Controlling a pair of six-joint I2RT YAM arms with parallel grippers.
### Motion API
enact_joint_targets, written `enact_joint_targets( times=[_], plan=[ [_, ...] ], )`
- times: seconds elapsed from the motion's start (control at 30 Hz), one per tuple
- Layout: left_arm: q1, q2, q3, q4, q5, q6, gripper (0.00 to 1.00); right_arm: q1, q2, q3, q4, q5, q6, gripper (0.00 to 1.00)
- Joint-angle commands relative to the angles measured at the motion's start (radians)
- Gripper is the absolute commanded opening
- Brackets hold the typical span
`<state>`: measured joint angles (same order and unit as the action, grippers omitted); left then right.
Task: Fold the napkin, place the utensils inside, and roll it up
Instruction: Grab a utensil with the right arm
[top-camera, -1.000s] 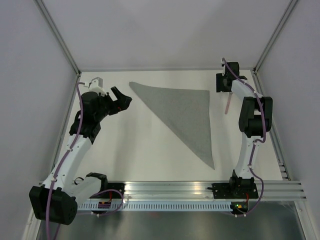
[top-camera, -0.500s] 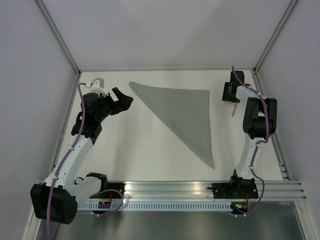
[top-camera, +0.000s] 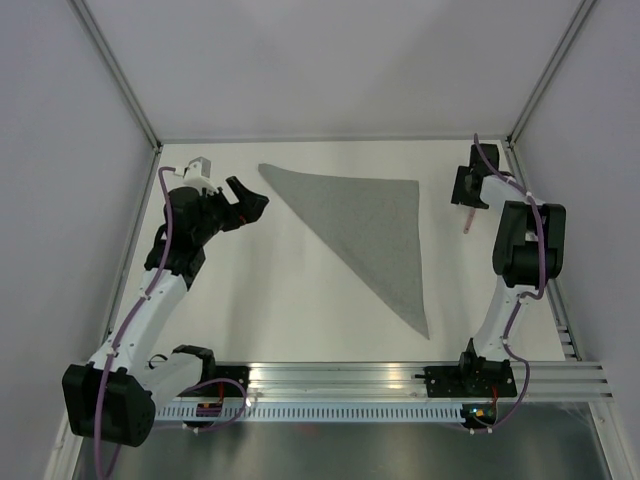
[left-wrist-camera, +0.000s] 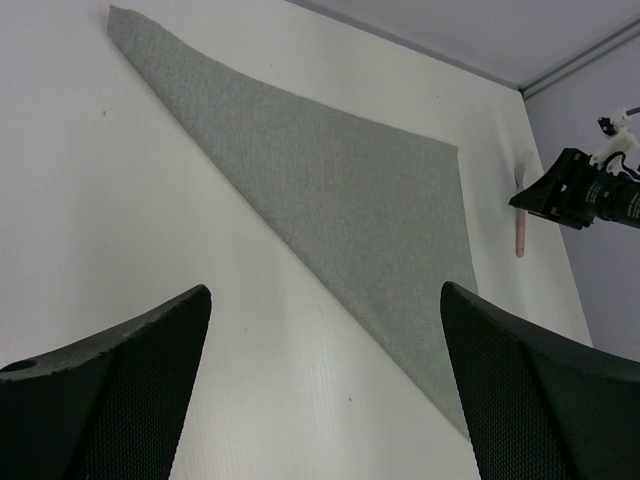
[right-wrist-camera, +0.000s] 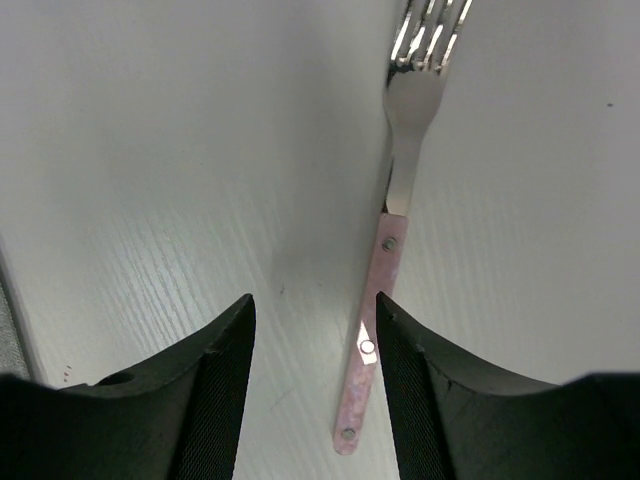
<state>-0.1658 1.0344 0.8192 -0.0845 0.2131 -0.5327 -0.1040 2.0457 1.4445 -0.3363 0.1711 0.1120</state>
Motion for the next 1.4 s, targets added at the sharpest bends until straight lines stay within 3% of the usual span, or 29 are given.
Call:
enact_joint_targets(
  times=[0.0,0.43,0.57,0.8,0.9,1.03,1.1,1.37],
  plan=[
    [-0.005,0.012,-0.008,0.06,0.022,-0.039,1.0,-0.022,-0.094,-0.027,0.01,0.028,0.009,0.58],
    [-0.005,0.024,-0.022,0.08,0.028,-0.041,1.0,-0.066,-0.022,-0.003,-0.032,-0.024,0.057,0.58],
    [-0.003,0.024,-0.022,0.077,0.022,-0.041,1.0,-0.086,0.01,0.001,-0.038,-0.045,0.078,0.5],
    [-0.003,0.032,-0.017,0.074,0.026,-0.046,1.0,-0.103,0.048,-0.003,-0.036,-0.079,0.06,0.48],
    [-0.005,0.032,-0.014,0.068,0.025,-0.047,1.0,-0.103,0.077,0.025,-0.053,-0.099,0.043,0.36],
    [-0.003,0.033,-0.006,0.057,0.02,-0.047,1.0,-0.103,0.094,0.036,-0.056,-0.136,0.005,0.08],
    [-0.005,0.033,-0.002,0.049,0.016,-0.047,1.0,-0.1,0.09,0.031,-0.056,-0.147,-0.027,0.0],
    [-0.003,0.05,0.026,0.034,0.006,-0.047,1.0,-0.063,-0.068,-0.013,-0.05,-0.167,-0.185,0.0]
  ],
)
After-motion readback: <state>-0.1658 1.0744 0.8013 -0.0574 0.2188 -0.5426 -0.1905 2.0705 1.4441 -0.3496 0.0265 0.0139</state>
